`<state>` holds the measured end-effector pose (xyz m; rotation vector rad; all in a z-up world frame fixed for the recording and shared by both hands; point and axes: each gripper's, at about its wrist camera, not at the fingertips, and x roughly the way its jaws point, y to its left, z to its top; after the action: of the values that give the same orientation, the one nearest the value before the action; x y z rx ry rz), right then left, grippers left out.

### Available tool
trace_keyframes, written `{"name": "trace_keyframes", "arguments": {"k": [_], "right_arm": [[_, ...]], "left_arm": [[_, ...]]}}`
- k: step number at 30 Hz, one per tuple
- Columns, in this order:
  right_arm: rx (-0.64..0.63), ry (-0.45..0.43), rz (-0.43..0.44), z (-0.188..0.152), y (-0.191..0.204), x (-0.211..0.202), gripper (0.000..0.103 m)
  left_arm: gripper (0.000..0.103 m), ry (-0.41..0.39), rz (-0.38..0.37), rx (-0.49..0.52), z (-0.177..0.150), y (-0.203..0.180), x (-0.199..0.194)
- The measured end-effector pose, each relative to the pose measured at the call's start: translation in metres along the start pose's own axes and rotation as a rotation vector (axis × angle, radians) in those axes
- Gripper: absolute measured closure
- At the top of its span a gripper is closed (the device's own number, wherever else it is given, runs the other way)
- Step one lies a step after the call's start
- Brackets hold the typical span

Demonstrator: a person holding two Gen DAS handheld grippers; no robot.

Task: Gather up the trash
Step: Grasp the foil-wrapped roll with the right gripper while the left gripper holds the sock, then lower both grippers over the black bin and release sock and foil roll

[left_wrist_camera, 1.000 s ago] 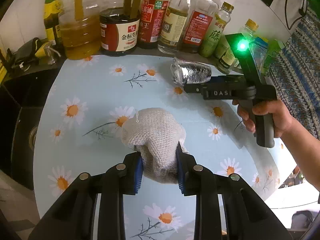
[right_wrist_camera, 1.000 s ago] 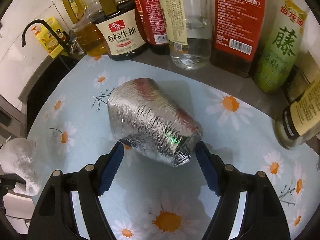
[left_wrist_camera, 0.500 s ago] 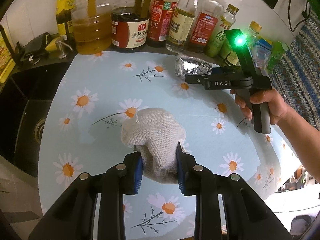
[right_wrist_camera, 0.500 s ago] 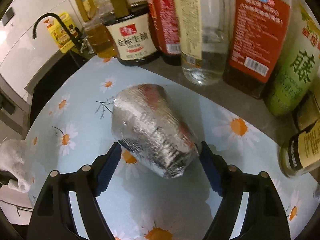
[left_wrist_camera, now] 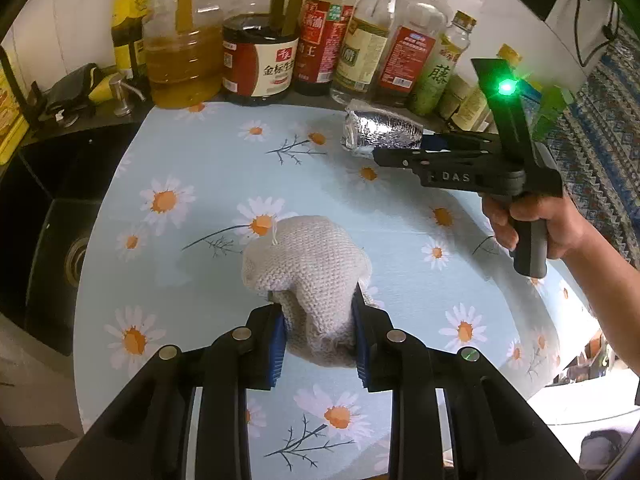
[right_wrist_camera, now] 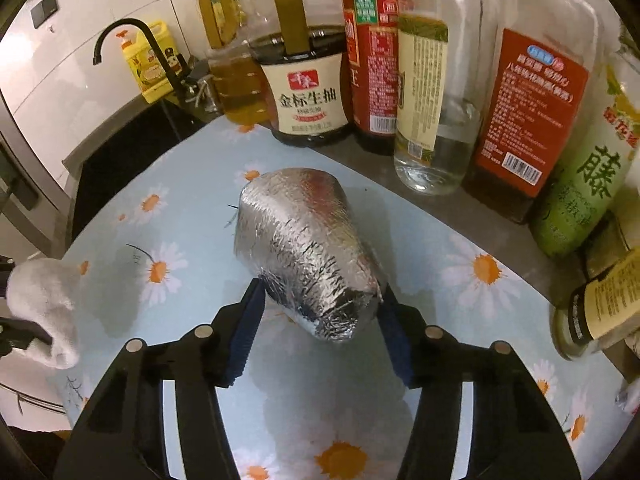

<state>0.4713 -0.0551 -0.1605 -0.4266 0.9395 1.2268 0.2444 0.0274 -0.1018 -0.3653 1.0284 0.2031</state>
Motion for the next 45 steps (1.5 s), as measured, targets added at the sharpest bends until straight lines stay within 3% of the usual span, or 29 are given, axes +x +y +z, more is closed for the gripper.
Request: {"name": "trace_keyframes", "arguments": {"k": [10, 19, 34, 45], "right_arm": [[0.061, -0.063, -0.016, -0.023, 0.044, -0.053, 0.047], [0.13, -0.081, -0.079, -0.063, 0.106, -0.088, 0.047], [0.222, -0.083, -0.131, -0.119, 0.21, -0.112, 0.047], [0.255, -0.054, -0.118, -0.153, 0.259, -0.11, 0.047]], "left_arm": [[0.077, -0.025, -0.064, 0.074, -0.006, 0.006, -0.016], [0.077, -0.039, -0.124, 0.153, -0.03, 0.02, -0.039], [0.077, -0.049, -0.204, 0.227, -0.093, 0.048, -0.077], [0.077, -0.024, -0.226, 0.242, -0.144, 0.06, -0.091]]}}
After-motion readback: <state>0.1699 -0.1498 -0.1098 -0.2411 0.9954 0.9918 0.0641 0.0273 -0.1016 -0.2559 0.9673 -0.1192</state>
